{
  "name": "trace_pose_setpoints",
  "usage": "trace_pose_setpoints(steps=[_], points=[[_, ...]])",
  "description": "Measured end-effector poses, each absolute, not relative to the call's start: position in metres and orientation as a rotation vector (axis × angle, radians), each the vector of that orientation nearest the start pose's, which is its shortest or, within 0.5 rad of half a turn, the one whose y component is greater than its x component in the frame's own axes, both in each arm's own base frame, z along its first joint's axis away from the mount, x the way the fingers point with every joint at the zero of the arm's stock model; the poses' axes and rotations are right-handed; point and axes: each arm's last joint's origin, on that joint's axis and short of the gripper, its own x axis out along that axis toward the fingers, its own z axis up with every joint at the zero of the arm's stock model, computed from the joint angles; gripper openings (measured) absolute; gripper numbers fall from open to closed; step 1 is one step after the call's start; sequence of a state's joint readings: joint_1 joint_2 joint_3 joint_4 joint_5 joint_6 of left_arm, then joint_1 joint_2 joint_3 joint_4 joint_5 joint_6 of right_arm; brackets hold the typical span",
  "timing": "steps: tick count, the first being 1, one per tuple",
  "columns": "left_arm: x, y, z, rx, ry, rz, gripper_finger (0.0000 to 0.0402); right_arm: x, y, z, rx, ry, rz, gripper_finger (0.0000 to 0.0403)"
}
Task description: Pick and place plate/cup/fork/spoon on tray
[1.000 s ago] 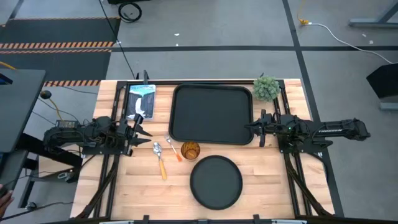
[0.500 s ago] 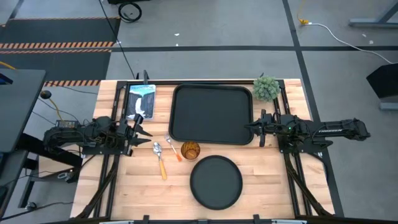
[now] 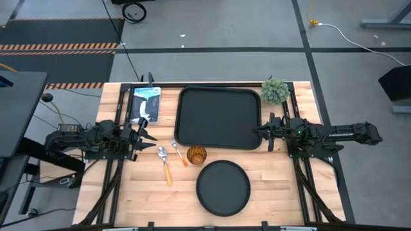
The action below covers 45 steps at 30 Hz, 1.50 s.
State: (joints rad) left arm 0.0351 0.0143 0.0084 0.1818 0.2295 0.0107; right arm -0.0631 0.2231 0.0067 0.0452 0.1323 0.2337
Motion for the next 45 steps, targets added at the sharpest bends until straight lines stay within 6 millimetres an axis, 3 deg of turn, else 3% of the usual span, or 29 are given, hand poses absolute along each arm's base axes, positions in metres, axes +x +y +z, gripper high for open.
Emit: trace_pose_setpoints(steps=[12, 18, 23, 30, 36, 45], points=[[0.095, -0.003, 0.186, 0.021, -0.208, -0.191, 0.0094, 0.109, -0.011, 0.151, 0.226, 0.148, -0.214, 0.0023], [0.092, -0.002, 0.197, -0.241, -0.308, -0.199, 0.0094, 0.109, -0.011, 0.151, 0.226, 0.148, -0.214, 0.0023], [0.092, 0.000, 0.201, -0.339, -0.348, -0.154, 0.0094, 0.109, -0.011, 0.151, 0.226, 0.148, -0.214, 0.0023], [0.107, 0.001, 0.189, -0.495, -0.192, -0.122, 0.0094, 0.109, -0.011, 0.152, 0.227, 0.141, -0.214, 0.0023], [0.121, 0.000, 0.173, -0.505, -0.019, -0.084, 0.0097, 0.109, -0.011, 0.152, 0.227, 0.142, -0.214, 0.0023], [0.153, -0.013, 0.186, -0.496, 0.159, -0.074, 0.0177, 0.109, -0.011, 0.152, 0.227, 0.142, -0.214, 0.0022]])
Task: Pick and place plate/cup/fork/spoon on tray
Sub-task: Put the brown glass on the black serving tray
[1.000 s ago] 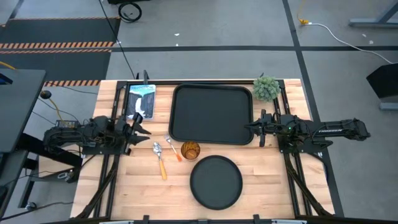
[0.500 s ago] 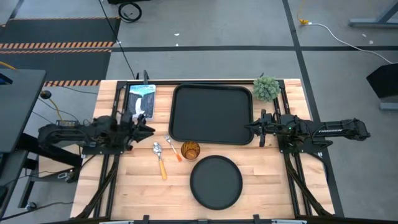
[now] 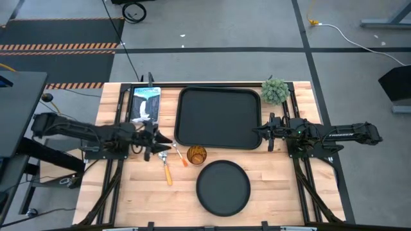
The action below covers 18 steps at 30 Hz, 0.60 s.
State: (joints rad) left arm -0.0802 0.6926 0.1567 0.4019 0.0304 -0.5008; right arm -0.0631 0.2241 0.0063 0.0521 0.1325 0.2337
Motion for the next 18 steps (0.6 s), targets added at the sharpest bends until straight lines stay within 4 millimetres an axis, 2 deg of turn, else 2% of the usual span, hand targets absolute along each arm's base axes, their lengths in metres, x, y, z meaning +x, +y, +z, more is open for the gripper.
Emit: trace_pose_setpoints(steps=[7, 18], points=[[0.190, -0.021, 0.203, -0.494, 0.281, -0.034, 0.0227, 0.109, -0.011, 0.152, 0.227, 0.142, -0.214, 0.0022], [0.254, -0.026, 0.224, -0.454, 0.517, 0.061, 0.0231, 0.109, -0.011, 0.152, 0.227, 0.142, -0.213, 0.0022]])
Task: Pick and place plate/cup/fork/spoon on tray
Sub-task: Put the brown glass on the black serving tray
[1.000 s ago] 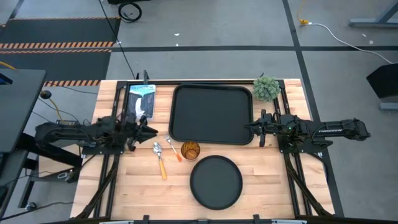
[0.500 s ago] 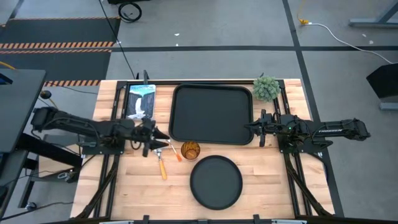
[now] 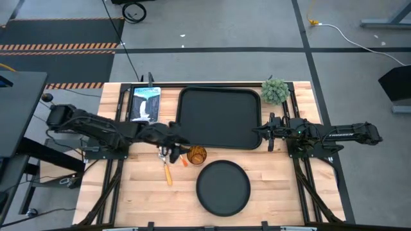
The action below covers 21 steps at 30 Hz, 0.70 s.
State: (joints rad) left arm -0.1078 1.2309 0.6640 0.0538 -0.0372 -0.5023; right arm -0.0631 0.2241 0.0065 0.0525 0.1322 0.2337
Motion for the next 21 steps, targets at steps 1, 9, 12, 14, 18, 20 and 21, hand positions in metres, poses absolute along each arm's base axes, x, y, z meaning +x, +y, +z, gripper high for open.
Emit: trace_pose_setpoints(steps=[1, 9, 12, 14, 18, 20, 21], points=[[0.259, -0.026, 0.225, -0.439, 0.543, 0.076, 0.0231, 0.109, -0.011, 0.152, 0.227, 0.140, -0.213, 0.0023], [0.295, -0.011, 0.232, -0.391, 0.745, 0.180, 0.0231, 0.110, -0.011, 0.153, 0.227, 0.135, -0.213, 0.0023], [0.307, -0.006, 0.234, -0.391, 0.813, 0.173, 0.0231, 0.110, -0.011, 0.153, 0.227, 0.134, -0.213, 0.0023], [0.314, -0.005, 0.235, -0.367, 0.861, 0.158, 0.0231, 0.110, -0.011, 0.153, 0.227, 0.132, -0.213, 0.0023], [0.325, -0.005, 0.237, -0.316, 0.939, 0.147, 0.0231, 0.110, -0.011, 0.154, 0.228, 0.119, -0.211, 0.0023], [0.329, -0.005, 0.235, -0.311, 0.983, 0.151, 0.0231, 0.110, -0.011, 0.154, 0.228, 0.120, -0.211, 0.0022], [0.331, -0.006, 0.234, -0.308, 1.007, 0.155, 0.0231, 0.110, -0.011, 0.154, 0.228, 0.119, -0.211, 0.0022]])
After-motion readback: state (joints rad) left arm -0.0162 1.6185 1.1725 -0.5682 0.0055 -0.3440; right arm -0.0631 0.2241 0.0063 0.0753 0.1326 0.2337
